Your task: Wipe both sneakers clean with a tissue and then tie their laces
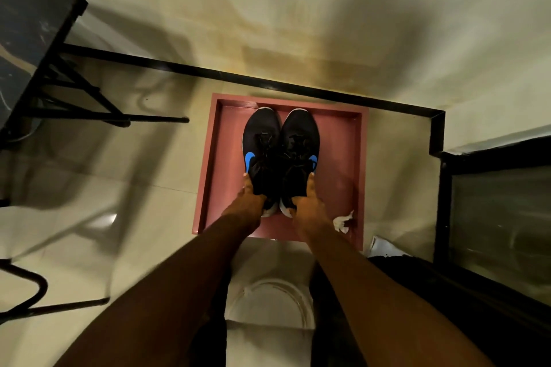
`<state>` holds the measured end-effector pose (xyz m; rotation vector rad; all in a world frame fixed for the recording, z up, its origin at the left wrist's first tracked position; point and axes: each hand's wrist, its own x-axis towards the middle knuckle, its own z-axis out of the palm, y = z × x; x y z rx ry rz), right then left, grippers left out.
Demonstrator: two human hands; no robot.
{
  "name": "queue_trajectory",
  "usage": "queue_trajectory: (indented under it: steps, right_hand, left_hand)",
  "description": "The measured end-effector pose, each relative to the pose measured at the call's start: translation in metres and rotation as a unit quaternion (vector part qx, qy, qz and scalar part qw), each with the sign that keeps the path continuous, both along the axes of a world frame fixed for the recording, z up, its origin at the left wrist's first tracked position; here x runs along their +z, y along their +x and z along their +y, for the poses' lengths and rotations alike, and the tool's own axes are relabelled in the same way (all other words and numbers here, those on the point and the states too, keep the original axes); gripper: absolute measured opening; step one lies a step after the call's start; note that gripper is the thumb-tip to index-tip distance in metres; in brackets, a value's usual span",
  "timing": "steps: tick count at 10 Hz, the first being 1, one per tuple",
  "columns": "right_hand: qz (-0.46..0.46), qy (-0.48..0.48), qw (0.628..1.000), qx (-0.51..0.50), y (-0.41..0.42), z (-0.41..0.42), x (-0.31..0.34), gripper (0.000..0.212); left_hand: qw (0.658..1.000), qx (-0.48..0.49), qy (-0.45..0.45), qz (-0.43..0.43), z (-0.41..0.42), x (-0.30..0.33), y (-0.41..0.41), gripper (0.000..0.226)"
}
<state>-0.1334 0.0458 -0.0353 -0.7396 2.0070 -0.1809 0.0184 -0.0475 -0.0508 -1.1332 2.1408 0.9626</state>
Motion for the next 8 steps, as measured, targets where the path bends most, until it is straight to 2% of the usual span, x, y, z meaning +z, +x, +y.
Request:
queue_trajectory:
  steps: [1,2,3,4,6,7,8]
  right_hand:
    - [-0.042,0.005,0.996,-0.08,0.0,-0.006,0.008,0.096]
    - [-0.048,0.018,0.996,-0.076,-0.001,-0.011,0.009,0.091]
    - [-0.008,0.033,0.996,0.087,-0.007,-0.007,0.009,0.072]
    - [0.036,0.03,0.986,0.158,-0.007,0.001,0.02,0.055]
    - [0.082,0.003,0.981,0.177,-0.004,0.025,0.074,0.07]
    - [0.115,-0.007,0.981,0.158,-0.004,0.026,0.115,0.076]
    - [0.149,-0.035,0.974,0.167,-0.006,0.026,0.158,0.081]
  left_hand:
    - [1.0,-0.013,-0.01,-0.02,0.003,0.007,-0.005,0.066]
    - [0.998,-0.035,-0.007,-0.048,0.005,0.014,-0.008,0.059]
    - [0.997,-0.054,-0.004,-0.057,0.003,0.016,-0.006,0.06]
    - [0.997,-0.067,-0.012,-0.046,0.004,0.02,-0.002,0.064]
    - [0.991,-0.091,-0.093,-0.017,0.015,0.074,0.012,0.058]
    - [0.982,-0.119,-0.148,-0.015,0.017,0.11,0.017,0.08]
    - [0.957,-0.145,-0.237,0.079,0.015,0.141,0.022,0.09]
